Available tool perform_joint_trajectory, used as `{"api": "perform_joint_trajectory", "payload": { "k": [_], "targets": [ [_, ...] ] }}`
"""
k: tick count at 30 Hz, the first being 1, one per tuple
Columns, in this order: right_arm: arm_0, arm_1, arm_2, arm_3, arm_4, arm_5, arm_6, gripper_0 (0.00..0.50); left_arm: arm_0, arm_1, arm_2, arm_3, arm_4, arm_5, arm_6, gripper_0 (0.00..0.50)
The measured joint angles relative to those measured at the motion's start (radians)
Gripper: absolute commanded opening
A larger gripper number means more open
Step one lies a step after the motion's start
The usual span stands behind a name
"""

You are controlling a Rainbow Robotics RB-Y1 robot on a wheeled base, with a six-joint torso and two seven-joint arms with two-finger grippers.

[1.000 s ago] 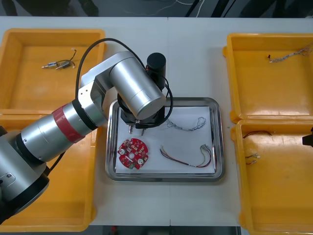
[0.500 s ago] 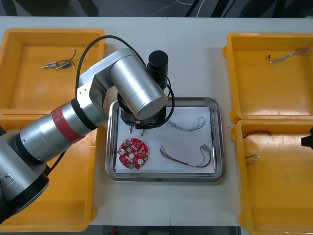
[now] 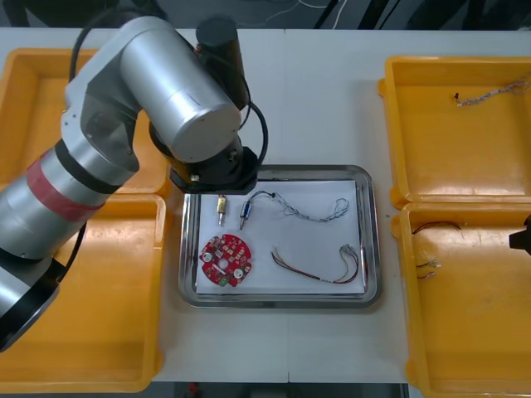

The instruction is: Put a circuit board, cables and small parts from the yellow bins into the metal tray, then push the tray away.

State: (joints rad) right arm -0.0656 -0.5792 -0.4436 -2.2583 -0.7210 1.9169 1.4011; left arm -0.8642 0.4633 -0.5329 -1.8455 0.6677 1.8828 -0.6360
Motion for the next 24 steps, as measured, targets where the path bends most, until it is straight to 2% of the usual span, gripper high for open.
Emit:
{"api": "perform_joint_trajectory", "payload": {
  "k": [12,21,24],
  "targets": [
    [0.000,-0.041,0.007,0.000,-0.049,0.000,0.000,0.500,0.117,0.139,0.215,-0.166,0.095,0.028,-0.027,0.500],
    [-0.024,-0.104,0.098,-0.035,-0.088,0.000,0.000,0.500,0.280,0.248,0.393,-0.260,0.177,0.029,-0.267,0.500],
    [-0.052,-0.113,0.150,-0.041,-0.111,0.000,0.000,0.500,0.337,0.281,0.454,-0.286,0.211,0.030,-0.300,0.500]
  ]
}}
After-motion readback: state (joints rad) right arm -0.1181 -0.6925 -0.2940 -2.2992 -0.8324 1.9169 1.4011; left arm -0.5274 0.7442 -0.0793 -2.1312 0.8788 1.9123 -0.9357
